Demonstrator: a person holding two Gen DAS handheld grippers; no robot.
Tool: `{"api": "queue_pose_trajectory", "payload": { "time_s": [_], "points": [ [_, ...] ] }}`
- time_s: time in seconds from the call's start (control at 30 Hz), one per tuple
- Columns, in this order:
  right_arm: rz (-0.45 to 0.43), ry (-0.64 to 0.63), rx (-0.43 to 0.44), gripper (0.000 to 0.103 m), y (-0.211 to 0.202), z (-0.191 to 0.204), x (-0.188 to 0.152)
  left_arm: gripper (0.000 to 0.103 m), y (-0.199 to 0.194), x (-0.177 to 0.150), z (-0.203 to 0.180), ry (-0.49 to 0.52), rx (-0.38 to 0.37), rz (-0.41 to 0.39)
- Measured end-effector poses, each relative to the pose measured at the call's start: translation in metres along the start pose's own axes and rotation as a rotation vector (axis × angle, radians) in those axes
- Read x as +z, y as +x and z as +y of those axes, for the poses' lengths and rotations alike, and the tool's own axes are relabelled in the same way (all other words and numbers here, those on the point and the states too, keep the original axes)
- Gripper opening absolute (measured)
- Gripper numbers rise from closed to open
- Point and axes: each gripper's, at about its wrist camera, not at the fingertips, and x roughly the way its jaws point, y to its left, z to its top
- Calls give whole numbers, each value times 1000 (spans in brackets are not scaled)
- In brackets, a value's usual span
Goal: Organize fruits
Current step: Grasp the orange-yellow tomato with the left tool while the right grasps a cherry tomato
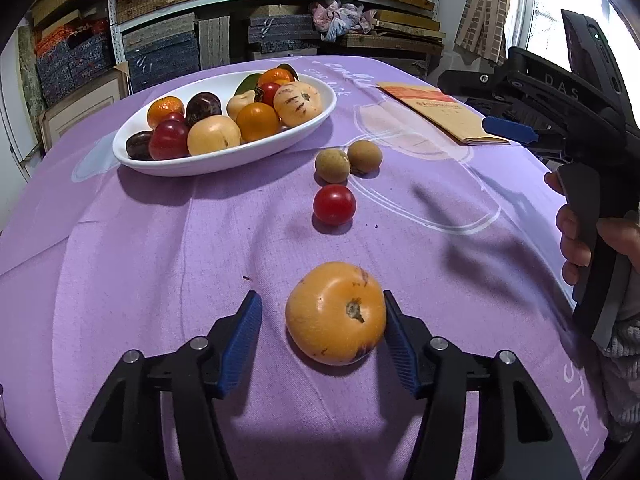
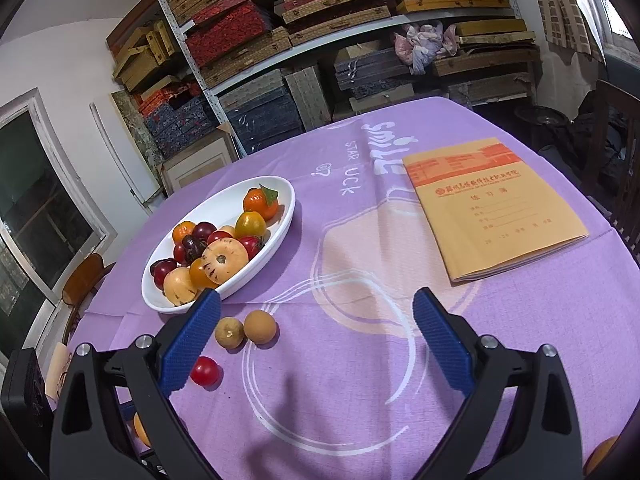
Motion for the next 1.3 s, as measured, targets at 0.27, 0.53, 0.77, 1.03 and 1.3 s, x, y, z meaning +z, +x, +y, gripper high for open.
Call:
{"api": "queue_pose_trajectory", "payload": {
  "time_s": [0.27, 0.53, 0.77, 1.03, 1.3],
  "points": [
    [7, -8, 2, 95, 1, 1, -1, 50, -1, 0, 1, -12, -15, -10],
    [31, -102, 14, 95, 4, 21, -5, 45, -8, 2, 21, -75, 41, -29],
    [131, -375, 55, 74, 16, 78, -32, 45, -22, 1, 68, -183, 171, -69],
    [226, -450, 53, 66, 41, 109, -57, 45, -27, -2, 73, -196, 168, -80],
    [285, -444, 79, 48, 55, 118, -61, 45, -25, -3, 74, -210, 146, -71]
  ]
}}
